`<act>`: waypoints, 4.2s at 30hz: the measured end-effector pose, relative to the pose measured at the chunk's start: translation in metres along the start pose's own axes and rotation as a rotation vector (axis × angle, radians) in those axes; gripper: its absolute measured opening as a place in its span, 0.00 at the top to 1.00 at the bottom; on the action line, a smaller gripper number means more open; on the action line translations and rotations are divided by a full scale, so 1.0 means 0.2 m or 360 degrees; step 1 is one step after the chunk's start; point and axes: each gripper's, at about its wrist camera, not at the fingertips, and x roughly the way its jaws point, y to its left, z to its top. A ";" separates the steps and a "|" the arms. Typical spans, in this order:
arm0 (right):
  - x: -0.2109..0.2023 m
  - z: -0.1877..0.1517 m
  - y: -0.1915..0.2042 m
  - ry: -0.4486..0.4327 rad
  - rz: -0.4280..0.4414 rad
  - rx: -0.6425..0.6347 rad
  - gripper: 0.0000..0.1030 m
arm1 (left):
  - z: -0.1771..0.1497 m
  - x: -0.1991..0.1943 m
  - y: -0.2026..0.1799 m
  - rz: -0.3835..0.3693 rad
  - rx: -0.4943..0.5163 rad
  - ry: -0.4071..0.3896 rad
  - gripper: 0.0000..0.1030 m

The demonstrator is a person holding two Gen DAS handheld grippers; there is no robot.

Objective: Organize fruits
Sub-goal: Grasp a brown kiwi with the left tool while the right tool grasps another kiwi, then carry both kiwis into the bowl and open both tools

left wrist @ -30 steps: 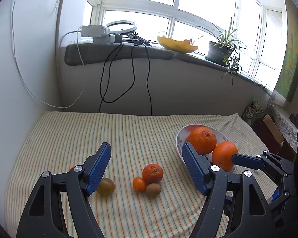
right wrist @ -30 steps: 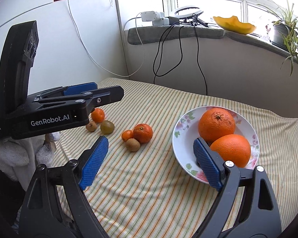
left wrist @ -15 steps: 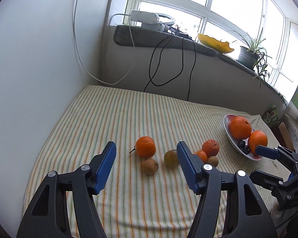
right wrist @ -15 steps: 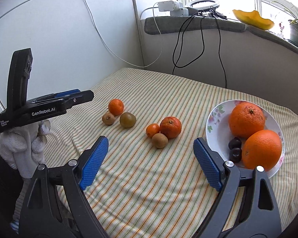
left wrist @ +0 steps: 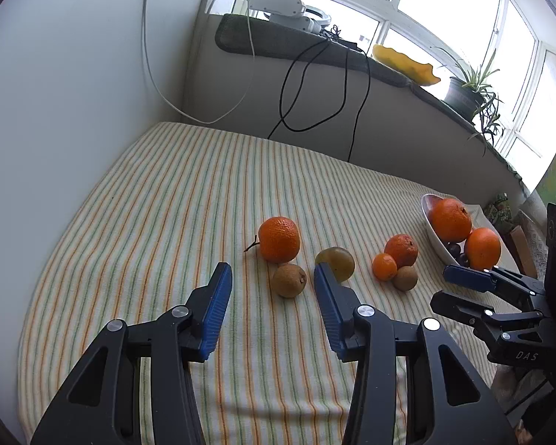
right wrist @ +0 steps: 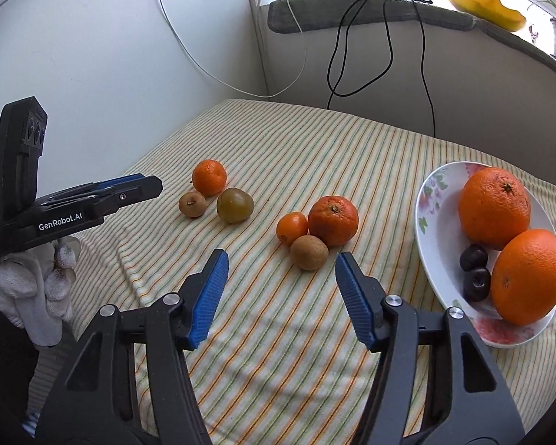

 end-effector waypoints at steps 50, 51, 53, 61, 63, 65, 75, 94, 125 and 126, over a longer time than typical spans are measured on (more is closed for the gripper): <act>-0.03 -0.04 -0.11 -0.0020 -0.0025 0.0129 0.73 | 0.02 0.10 -0.14 -0.0028 0.0154 0.0083 0.77; -0.06 -0.04 -0.12 -0.0033 -0.0034 0.0132 0.73 | 0.03 0.09 -0.16 -0.0038 0.0160 0.0077 0.77; -0.12 -0.06 -0.14 -0.0062 -0.0049 0.0150 0.73 | 0.04 0.09 -0.20 -0.0064 0.0167 0.0065 0.77; -0.31 -0.11 -0.25 -0.0138 -0.0138 0.0186 0.73 | 0.08 0.09 -0.37 -0.0159 0.0207 0.0040 0.77; -0.33 -0.11 -0.29 -0.0149 -0.0155 0.0200 0.73 | 0.10 0.11 -0.41 -0.0187 0.0212 0.0038 0.77; -0.35 -0.11 -0.31 -0.0160 -0.0177 0.0209 0.73 | 0.11 0.12 -0.46 -0.0208 0.0223 0.0036 0.77; -0.41 -0.13 -0.39 -0.0191 -0.0205 0.0239 0.73 | 0.16 0.20 -0.66 -0.0301 0.0278 0.0049 0.77; -0.38 -0.08 -0.45 -0.0207 -0.0240 0.0209 0.73 | 0.24 0.43 -0.95 -0.0387 0.0378 0.0109 0.77; -0.38 -0.05 -0.46 -0.0234 -0.0319 0.0138 0.50 | 0.27 0.45 -1.02 -0.0376 0.0409 0.0093 0.65; -0.39 -0.05 -0.46 -0.0235 -0.0321 0.0138 0.48 | 0.27 0.44 -1.02 -0.0375 0.0412 0.0092 0.63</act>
